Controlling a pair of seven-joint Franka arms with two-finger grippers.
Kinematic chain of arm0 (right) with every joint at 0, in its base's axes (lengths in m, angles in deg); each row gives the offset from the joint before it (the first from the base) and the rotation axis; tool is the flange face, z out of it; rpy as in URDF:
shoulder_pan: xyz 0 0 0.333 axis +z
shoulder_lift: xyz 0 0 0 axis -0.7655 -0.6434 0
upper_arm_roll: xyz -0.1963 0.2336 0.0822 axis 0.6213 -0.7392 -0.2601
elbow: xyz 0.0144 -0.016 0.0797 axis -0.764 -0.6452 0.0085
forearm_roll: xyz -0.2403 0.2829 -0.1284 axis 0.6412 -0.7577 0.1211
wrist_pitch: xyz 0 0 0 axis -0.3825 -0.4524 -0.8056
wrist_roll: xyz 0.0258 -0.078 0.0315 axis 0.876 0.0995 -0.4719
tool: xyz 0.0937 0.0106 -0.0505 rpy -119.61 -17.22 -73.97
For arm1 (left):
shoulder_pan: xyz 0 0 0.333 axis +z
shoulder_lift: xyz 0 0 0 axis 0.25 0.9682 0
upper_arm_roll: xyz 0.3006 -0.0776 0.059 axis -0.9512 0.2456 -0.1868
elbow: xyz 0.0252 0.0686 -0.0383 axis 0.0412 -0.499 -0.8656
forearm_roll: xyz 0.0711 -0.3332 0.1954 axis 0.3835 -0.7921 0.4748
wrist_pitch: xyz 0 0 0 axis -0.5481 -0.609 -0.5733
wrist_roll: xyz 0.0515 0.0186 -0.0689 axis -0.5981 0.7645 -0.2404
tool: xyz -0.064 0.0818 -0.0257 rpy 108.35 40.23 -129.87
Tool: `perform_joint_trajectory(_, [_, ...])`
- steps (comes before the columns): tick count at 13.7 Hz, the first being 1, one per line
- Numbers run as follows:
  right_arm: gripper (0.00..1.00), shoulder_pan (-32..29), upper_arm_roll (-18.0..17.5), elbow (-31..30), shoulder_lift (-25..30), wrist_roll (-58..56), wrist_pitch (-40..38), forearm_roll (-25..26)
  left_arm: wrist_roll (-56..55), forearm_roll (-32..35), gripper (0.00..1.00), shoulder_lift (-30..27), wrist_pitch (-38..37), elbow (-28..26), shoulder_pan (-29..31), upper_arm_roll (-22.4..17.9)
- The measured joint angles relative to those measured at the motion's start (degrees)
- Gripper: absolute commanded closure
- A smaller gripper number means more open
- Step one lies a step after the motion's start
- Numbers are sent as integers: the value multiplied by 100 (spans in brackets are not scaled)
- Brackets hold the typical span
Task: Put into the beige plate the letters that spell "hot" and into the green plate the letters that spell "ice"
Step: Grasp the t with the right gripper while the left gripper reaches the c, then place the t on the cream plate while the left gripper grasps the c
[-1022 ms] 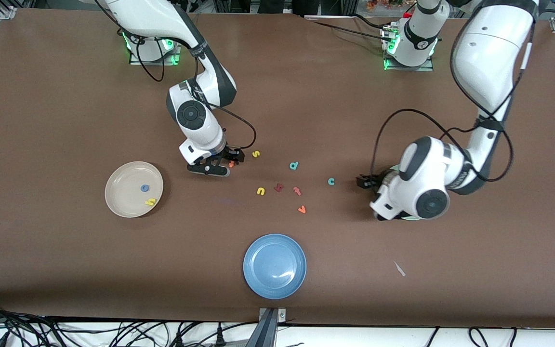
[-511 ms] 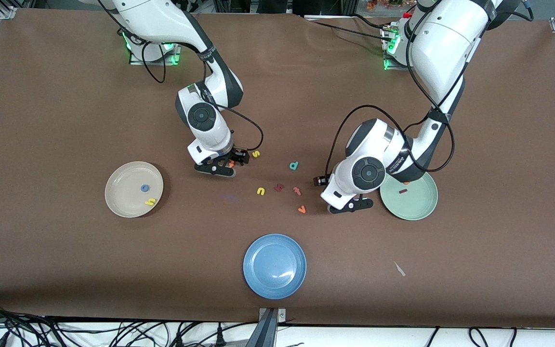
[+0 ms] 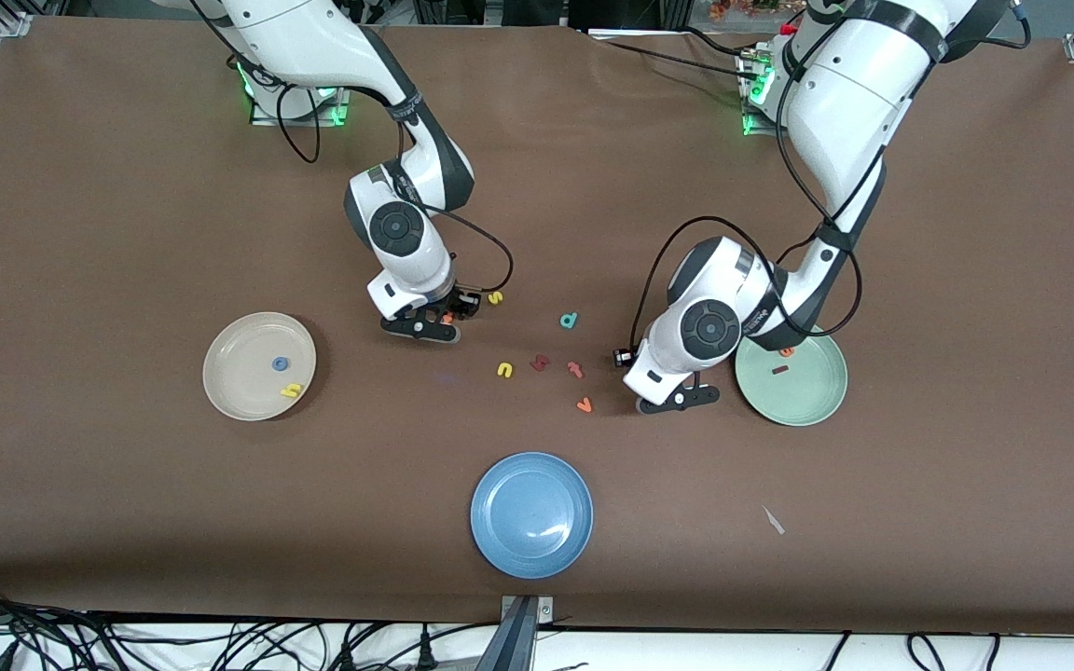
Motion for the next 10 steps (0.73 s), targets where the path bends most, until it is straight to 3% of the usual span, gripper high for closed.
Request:
perform_joint_trajectory(3, [97,0,6,14,-4,0,0,0,-30,0,44,6,91,-188,-16,4])
perform_joint_trajectory(7, [100,2,45,134,-17,-8,-134,19,-63,0,49,6,187,-192,-82,6])
perform_joint_trajectory(10, [100,7,486,730,18,-511,-1216,175,-70,44,53,28,187,-204,-82,3])
